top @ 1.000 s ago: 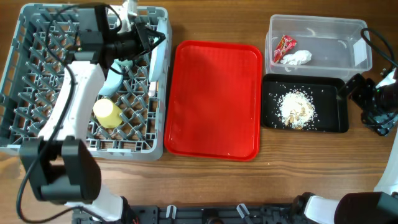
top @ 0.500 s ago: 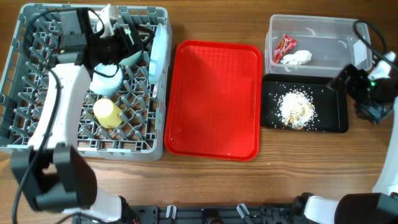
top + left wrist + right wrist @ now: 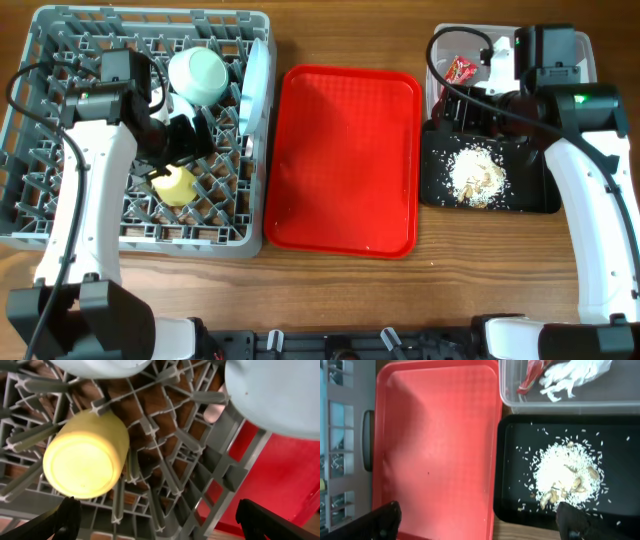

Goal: Sort waste into correct bins and load items into the dishwasher rack

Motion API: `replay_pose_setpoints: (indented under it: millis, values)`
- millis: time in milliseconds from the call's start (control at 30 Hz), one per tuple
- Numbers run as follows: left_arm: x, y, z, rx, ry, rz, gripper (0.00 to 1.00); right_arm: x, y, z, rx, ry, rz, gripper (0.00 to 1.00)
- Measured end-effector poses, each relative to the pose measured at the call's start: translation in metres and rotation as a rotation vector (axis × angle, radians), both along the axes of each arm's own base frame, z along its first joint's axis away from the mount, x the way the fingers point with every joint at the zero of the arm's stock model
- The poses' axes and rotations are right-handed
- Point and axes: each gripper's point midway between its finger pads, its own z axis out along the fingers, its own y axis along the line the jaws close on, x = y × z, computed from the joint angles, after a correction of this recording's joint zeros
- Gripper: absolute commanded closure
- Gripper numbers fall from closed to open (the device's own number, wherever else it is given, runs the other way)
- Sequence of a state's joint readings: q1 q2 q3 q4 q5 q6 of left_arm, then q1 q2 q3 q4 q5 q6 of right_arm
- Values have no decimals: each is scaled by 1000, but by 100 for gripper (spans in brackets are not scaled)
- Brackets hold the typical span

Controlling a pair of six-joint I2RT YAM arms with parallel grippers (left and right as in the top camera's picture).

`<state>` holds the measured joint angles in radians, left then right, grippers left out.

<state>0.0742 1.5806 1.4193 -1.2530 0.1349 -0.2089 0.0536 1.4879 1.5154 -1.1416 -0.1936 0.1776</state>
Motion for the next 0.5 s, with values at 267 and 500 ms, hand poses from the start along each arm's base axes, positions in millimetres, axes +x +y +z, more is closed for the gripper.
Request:
replay_pose_setpoints:
  millis: [267, 500]
  values:
    - [-49, -5, 61, 64, -478, -95, 0, -51, -10, 39, -28, -320, -13, 0]
    - [-96, -12, 85, 98, -764, -125, 0, -109, -23, 41, -68, -417, -51, 0]
